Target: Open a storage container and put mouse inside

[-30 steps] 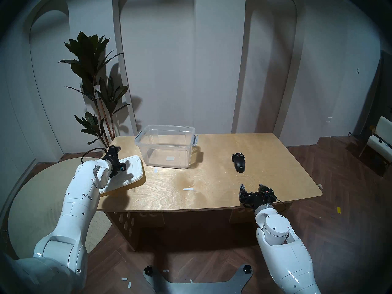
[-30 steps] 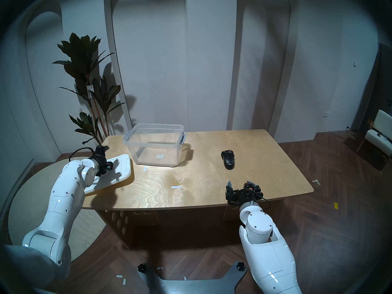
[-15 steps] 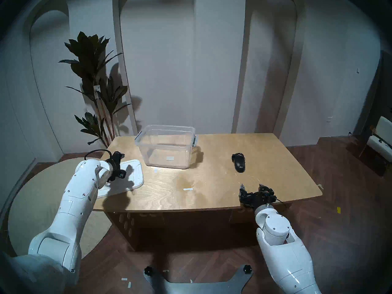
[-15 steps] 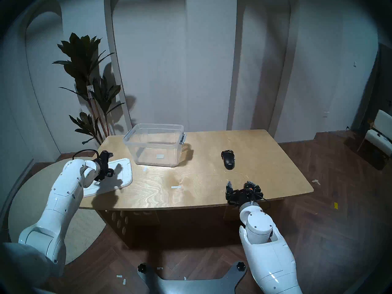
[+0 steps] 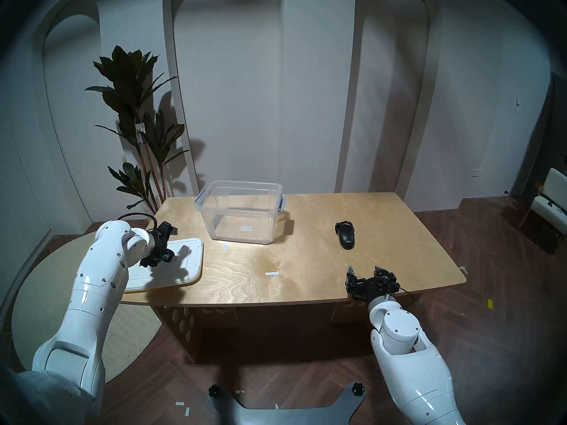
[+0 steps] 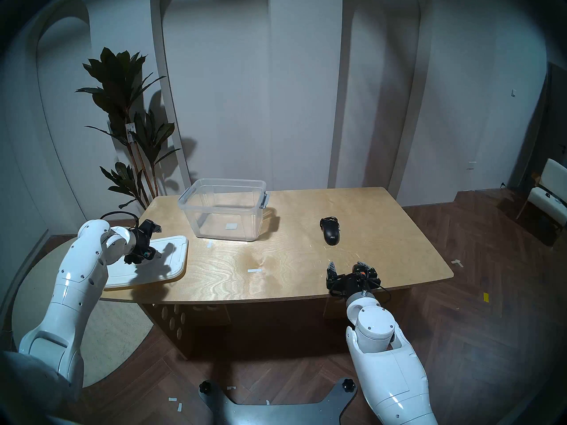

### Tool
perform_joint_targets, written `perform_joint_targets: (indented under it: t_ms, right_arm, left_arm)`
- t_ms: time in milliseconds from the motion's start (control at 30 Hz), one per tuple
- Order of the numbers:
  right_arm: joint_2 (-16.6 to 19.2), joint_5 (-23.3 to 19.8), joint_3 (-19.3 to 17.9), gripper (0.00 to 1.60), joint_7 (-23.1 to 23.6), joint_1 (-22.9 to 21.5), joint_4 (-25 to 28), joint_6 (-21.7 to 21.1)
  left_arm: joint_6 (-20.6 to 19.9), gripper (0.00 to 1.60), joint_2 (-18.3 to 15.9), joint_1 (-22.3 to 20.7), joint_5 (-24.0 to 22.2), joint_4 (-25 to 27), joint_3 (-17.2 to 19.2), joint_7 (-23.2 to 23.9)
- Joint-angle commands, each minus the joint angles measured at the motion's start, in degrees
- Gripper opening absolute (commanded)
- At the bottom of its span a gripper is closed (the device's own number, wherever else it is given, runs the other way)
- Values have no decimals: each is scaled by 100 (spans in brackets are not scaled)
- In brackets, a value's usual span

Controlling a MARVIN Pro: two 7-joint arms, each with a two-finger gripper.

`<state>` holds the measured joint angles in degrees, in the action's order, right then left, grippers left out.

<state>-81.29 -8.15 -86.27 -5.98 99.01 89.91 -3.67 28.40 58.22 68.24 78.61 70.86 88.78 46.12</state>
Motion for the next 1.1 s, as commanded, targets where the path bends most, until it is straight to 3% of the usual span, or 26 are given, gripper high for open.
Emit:
perform_joint_targets:
  t_ms: [0,133,300,433,567,767,933,967,1067]
  right_arm:
    - [-3,-1,0,160,4,-32,137,62]
    - [4,-8,6,160,-2,-32,138,63]
    - [12,-17,14,160,-9,-34,136,62]
    - [19,-23,20,160,-16,-39,129,59]
    - [25,-30,27,160,-22,-41,128,59]
    - [35,-40,35,160,-31,-40,130,61]
    - [43,-48,43,160,-38,-42,127,61]
    - [44,-50,44,160,-39,-44,124,59]
    - [49,-55,50,160,-43,-50,115,54]
  left_arm:
    - [158,160,-211,-294,-9,-90,-162,703]
    - [395,160,-294,-389,116,-139,-346,834]
    - [444,160,-239,-291,-365,140,37,865]
    - [-24,160,-271,-204,-190,437,263,763]
    - [338,160,-261,-76,-771,782,566,911]
    - [393,160,-303,173,-1132,1246,846,1105]
    - [140,160,-101,464,-1682,1656,1489,882]
    - [131,160,2,471,-1795,1638,1612,611]
    - [-98,160,342,406,-2168,1575,1853,428]
